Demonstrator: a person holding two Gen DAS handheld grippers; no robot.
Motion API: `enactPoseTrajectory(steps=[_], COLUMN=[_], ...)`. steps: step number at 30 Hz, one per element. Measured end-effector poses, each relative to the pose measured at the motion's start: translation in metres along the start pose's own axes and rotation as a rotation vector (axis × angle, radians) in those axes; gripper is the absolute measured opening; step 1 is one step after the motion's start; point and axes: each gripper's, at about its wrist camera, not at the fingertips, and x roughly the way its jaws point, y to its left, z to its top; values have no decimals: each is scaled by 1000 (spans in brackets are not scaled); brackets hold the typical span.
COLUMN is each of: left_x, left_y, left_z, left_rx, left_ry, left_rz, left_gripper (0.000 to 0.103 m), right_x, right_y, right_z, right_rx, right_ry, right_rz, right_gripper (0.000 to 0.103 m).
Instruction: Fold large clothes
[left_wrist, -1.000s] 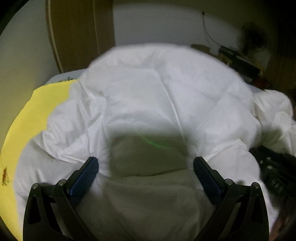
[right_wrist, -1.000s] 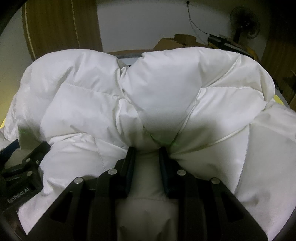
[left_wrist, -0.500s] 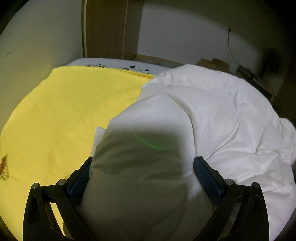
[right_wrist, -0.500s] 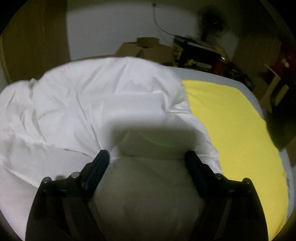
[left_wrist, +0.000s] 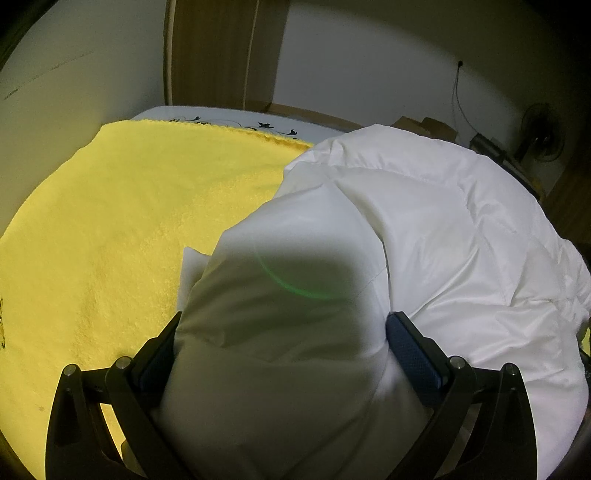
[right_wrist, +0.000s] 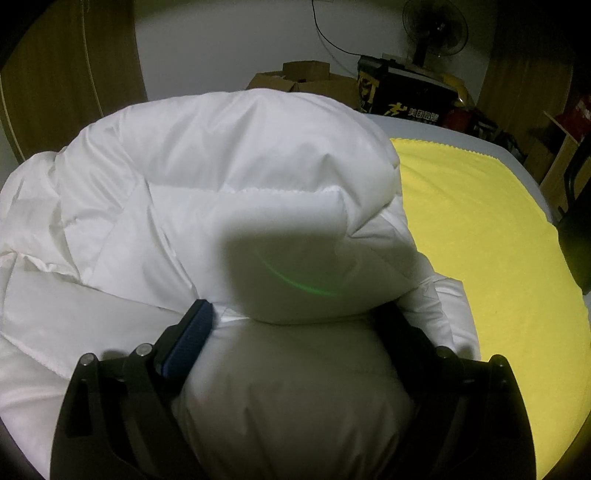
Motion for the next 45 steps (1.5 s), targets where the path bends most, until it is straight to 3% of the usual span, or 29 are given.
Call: enactPoseTrajectory(steps=[8, 10, 13, 16, 17, 19, 21, 22, 25, 29, 34, 37, 39, 42, 44, 45], left_x=[-6, -15, -32, -35, -32, -16, 8, 16, 23, 28, 31, 17, -4, -18, -11, -9], left_y=[1, 4, -7, -40, -53, -65, -54, -48, -40, -53, -51, -49, -50, -64, -68, -67], left_z=[2, 5, 20, 39, 43, 46, 42, 41, 41, 35, 32, 31, 23, 7, 0, -2], left_rx=[-4, 1, 64, 124, 146, 152, 95, 72, 22, 59, 62, 72, 72, 124, 142, 130], left_ry=[20, 26, -30, -41, -40, -13, 34, 50, 51, 21, 34, 63, 52, 33, 16, -1], left_rz=[-7, -6, 22, -6, -16, 1, 27, 3, -27, 39, 42, 41, 40, 73, 96, 94], left_gripper=[103, 103, 103, 103, 103, 103, 103, 103, 103, 103, 103, 103, 103, 103, 103, 103], right_x=[-3, -13, -47, -67, -63, -39, -8, 15, 36, 44, 51, 24, -13, -50, -45, -34], right_y=[7, 8, 9, 25, 37, 60, 72, 73, 65, 61, 59, 53, 57, 96, 127, 132], right_z=[1, 0, 6, 31, 40, 57, 61, 56, 53, 55, 60, 50, 36, 7, -13, -22], right_rx=[-9, -30, -22, 34, 18, -36, -75, -86, -28, -24, -26, 6, 9, -133, -244, -225], right_ry=[-1, -3, -107, -171, -166, -126, -71, -5, 48, 78, 88, 45, -22, -50, 1, 11], right_rz=[-23, 0, -24, 41, 51, -8, -61, -68, 14, 42, 42, 20, 99, 158, 111, 102], right_gripper=[92, 100, 103, 103, 103, 103, 103, 103, 103, 103, 103, 103, 103, 103, 103, 103])
